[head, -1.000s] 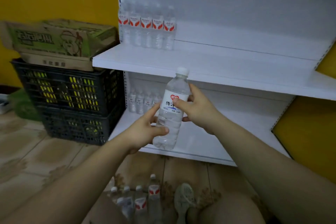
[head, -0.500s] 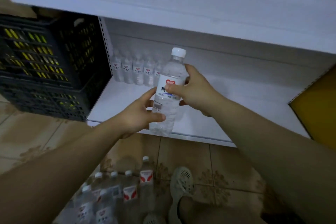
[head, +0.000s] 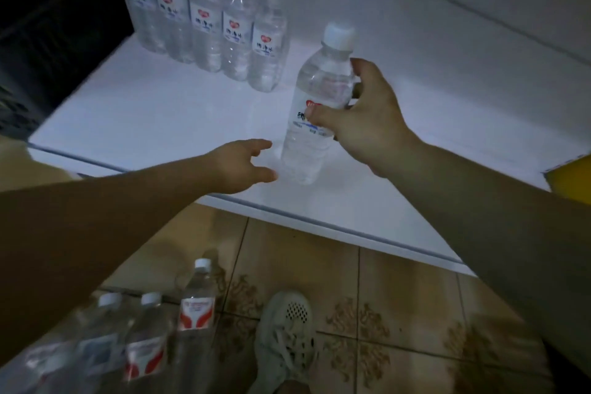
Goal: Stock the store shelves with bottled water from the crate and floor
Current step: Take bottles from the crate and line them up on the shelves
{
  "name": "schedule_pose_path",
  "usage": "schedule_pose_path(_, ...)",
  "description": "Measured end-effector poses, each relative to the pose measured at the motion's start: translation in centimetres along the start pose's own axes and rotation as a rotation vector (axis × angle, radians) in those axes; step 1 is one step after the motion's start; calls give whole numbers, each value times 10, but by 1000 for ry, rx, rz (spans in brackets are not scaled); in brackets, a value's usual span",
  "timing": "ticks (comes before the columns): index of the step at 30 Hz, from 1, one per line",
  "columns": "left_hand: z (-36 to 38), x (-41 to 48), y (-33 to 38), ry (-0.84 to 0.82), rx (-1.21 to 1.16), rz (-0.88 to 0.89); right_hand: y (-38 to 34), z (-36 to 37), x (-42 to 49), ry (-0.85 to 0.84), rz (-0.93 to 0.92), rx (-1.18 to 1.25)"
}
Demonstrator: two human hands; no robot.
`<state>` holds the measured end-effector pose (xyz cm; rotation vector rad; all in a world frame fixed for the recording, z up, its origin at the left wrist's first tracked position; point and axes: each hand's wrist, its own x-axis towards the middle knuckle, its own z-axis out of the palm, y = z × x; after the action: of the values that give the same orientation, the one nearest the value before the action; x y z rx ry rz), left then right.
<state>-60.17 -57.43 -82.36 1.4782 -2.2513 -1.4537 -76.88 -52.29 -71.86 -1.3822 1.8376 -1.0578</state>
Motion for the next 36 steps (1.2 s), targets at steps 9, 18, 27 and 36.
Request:
schedule_pose_path(9, -15, 69, -82, 115, 657, -111, 61, 44, 73, 63, -6, 63)
schedule_pose_path(18, -5, 82, -123, 213, 783, -88, 92, 65, 125, 101, -46, 99)
schedule_pose_path(27, -7, 79, -125, 244, 710, -68, 105, 66, 142, 41, -18, -17)
schedule_pose_path(36, -7, 80, -128, 279, 686, -40, 108, 75, 179, 82, -43, -5)
